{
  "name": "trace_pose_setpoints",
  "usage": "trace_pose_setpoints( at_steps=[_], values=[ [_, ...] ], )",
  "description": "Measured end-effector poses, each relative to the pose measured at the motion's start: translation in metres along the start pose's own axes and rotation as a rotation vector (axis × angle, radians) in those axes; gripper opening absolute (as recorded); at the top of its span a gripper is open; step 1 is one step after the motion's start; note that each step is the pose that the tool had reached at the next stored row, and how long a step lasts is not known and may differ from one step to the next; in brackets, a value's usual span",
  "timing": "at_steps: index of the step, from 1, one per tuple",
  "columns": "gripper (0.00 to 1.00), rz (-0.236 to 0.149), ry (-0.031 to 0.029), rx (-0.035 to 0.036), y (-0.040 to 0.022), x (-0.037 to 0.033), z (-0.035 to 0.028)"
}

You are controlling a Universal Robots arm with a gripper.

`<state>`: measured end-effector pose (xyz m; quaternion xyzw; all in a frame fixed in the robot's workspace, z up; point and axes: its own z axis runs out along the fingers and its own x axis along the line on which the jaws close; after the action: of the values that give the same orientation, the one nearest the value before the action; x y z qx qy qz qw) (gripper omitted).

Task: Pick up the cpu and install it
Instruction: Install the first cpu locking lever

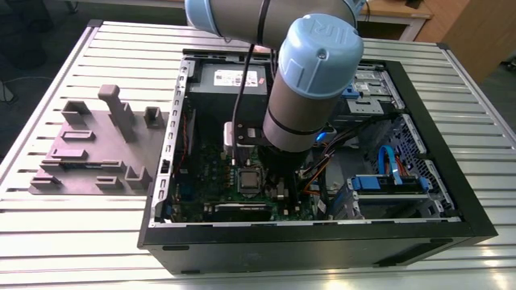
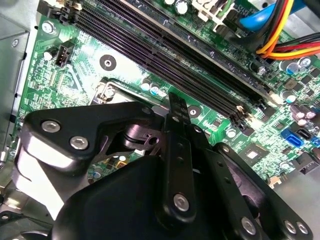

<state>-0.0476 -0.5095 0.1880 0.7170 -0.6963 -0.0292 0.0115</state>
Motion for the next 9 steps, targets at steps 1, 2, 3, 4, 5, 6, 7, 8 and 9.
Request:
trace_pose_setpoints(
  at_steps=[1, 2, 3, 4, 5, 6, 7, 8, 9],
  values=[
    [0.1, 0.0, -0.0001, 0.0, 0.0006, 0.0, 0.0],
    [0.1, 0.0, -0.0003, 0.0, 0.0014, -0.0001, 0.0001],
    [0.1, 0.0, -0.0002, -0.0002, 0.002, -0.0001, 0.0],
    [0.1, 0.0, -0.0003, -0.0003, 0.0022, -0.0001, -0.0002],
    [0.1, 0.0, -0.0007, -0.0002, 0.0023, -0.0001, -0.0009],
    [0.1, 0.0, -0.0014, -0.0001, 0.0024, -0.0002, -0.0024],
    [0.1, 0.0, -0.0011, 0.0, 0.0025, -0.0003, -0.0047],
    [0.1, 0.0, -0.0003, -0.0002, 0.0027, -0.0002, -0.0073],
    [0.1, 0.0, -0.0005, -0.0001, 0.0028, -0.0003, -0.0097]
  ],
)
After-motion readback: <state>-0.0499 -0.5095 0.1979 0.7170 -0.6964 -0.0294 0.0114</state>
